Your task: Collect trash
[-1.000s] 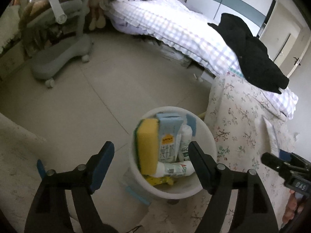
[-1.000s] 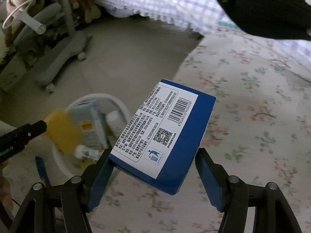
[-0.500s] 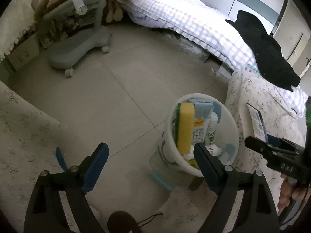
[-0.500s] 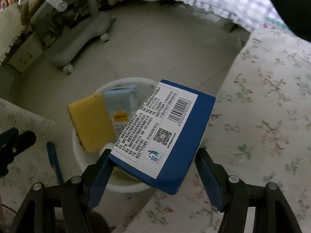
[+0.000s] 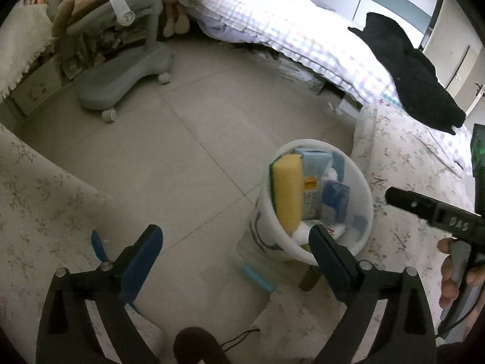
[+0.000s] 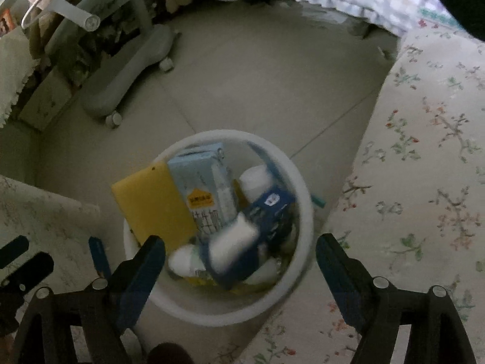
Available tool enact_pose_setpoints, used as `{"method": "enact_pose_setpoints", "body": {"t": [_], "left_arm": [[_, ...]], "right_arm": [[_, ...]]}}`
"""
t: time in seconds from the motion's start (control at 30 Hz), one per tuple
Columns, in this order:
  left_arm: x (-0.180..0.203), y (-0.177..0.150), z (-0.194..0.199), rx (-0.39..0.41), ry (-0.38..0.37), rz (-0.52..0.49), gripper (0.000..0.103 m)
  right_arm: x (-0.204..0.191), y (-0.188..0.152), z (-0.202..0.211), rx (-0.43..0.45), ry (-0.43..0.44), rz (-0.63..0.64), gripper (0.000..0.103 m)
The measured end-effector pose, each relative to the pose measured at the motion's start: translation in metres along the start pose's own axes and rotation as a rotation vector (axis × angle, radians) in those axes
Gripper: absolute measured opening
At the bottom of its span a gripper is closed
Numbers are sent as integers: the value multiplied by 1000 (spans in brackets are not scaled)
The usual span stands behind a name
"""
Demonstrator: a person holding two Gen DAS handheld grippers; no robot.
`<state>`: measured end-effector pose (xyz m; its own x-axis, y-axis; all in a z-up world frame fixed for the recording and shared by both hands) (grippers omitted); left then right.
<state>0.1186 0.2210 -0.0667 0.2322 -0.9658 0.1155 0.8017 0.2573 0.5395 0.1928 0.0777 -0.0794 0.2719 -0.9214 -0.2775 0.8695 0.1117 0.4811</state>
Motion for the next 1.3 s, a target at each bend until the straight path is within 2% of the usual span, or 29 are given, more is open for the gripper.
{"method": "enact_pose_setpoints", "body": {"t": [0.13,0.3,0.4,0.5,0.7,0.83,0.97,1.3], "left_arm": [[14,-5,16,11,-65,13,103],[47,-20,41,30,-94,-63,103],[64,-36,58,26,-94,-104,103],[80,-51,77,30,-106,-141,103],[99,-74,100,87,-58,-171,103],[109,-85,103,99,-44,-173,103],[119,-96,101,104,-35,-198,103],[127,-99,100,119,-29,-212,103]], "right_arm": [[13,-2,35,30,-25,-69,85],[18,-19,92,89,-124,-43,88],[22,-39,127,124,-194,-39,96],[25,-67,161,158,-237,-34,97],[45,-124,203,233,-291,-102,100],[65,-148,207,262,-343,-171,100],[81,-156,199,252,-393,-203,100],[88,-159,196,258,-407,-206,100]]}}
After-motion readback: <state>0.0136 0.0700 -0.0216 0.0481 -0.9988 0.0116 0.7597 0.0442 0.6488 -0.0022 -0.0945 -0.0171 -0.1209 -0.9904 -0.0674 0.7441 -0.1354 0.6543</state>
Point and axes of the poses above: each gripper's, at about its wrist camera, not at the fingertips, and z roughly against the way its jaws point, x to its right, y to its top, the point moved 2 cm from there along -z, roughly the way its jaws point, and after that the axes turned 4 degrees about x, right-handed, at the moved point
